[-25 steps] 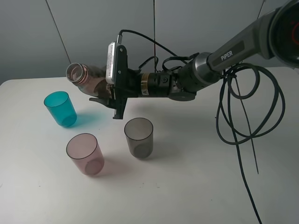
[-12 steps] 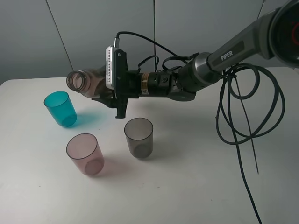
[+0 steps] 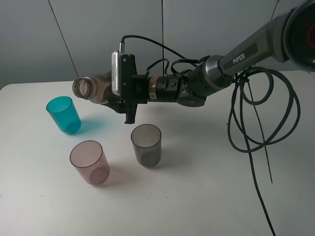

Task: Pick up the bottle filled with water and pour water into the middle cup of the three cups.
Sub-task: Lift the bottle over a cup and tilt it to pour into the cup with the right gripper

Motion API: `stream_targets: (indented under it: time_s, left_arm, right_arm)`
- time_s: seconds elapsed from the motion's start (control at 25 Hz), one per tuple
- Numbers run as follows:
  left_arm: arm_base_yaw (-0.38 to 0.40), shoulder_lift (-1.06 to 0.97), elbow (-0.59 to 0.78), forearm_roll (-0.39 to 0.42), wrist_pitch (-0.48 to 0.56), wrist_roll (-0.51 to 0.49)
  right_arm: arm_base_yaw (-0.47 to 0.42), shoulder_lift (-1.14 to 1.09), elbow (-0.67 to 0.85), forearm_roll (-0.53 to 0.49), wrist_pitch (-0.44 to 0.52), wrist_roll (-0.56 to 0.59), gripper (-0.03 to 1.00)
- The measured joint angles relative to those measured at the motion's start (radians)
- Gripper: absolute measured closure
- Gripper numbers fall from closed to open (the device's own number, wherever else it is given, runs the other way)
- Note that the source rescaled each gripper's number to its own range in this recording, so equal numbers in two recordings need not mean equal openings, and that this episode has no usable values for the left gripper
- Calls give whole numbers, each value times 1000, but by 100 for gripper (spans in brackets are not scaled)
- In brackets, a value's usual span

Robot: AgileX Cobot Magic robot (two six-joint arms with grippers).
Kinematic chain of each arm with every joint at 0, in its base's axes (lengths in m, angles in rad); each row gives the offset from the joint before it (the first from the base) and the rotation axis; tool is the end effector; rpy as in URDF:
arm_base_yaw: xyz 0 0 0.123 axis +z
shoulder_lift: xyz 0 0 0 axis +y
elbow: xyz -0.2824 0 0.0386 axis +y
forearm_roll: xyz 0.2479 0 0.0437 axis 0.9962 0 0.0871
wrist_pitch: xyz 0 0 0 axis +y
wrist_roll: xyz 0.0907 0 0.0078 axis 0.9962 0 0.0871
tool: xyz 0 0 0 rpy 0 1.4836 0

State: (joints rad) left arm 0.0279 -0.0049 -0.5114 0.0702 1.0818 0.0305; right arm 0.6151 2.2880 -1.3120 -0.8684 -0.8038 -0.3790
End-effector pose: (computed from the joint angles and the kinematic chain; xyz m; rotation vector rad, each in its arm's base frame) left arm -0.0081 0.0054 0.2787 -0.0022 2.0492 0.1204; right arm 0.3489 0.3077 0.1072 -1.5901 0.8950 0.2259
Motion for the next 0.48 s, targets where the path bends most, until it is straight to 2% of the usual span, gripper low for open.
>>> stream_targets:
  time_s: [0.48]
  left_arm:
    - [0, 0, 0, 0, 0, 0]
  right_arm:
    - [0, 0, 0, -109, 0, 0, 97]
